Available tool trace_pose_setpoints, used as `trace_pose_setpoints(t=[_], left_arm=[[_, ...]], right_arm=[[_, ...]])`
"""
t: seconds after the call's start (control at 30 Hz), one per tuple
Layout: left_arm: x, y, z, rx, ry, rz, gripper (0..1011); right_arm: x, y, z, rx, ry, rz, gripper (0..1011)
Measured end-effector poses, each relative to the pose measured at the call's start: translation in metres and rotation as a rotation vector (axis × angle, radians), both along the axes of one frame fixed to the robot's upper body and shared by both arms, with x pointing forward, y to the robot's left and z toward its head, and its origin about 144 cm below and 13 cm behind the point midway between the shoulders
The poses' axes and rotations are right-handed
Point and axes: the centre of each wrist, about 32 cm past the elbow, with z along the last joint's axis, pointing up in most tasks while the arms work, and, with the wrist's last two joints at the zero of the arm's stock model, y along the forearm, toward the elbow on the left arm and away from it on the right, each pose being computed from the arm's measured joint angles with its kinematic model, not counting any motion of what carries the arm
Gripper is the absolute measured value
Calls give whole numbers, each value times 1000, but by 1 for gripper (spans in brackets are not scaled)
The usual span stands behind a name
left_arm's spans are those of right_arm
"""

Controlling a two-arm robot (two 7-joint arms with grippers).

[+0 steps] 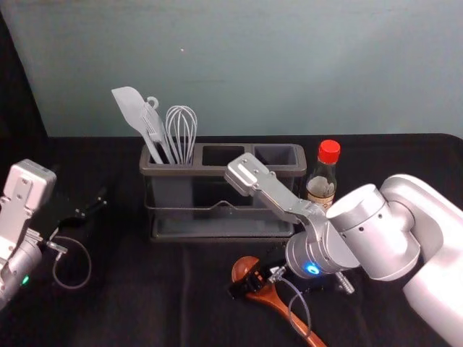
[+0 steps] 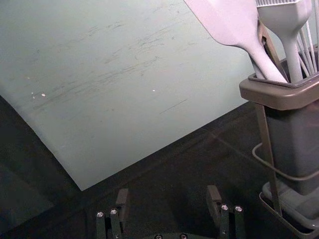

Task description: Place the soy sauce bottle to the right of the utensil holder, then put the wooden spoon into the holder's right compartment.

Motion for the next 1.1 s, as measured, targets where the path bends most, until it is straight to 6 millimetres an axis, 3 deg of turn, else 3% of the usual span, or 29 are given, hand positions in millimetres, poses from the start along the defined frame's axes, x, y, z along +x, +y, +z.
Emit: trace_pose_setpoints(t=[0.87,1.1], left_arm=[[0,0,0,0,0,0,1011],[0,0,0,0,0,0,1010]], right_arm=[[1,1,-3,-16,1,3,1003],[1,1,-3,-17,-1,1,877]])
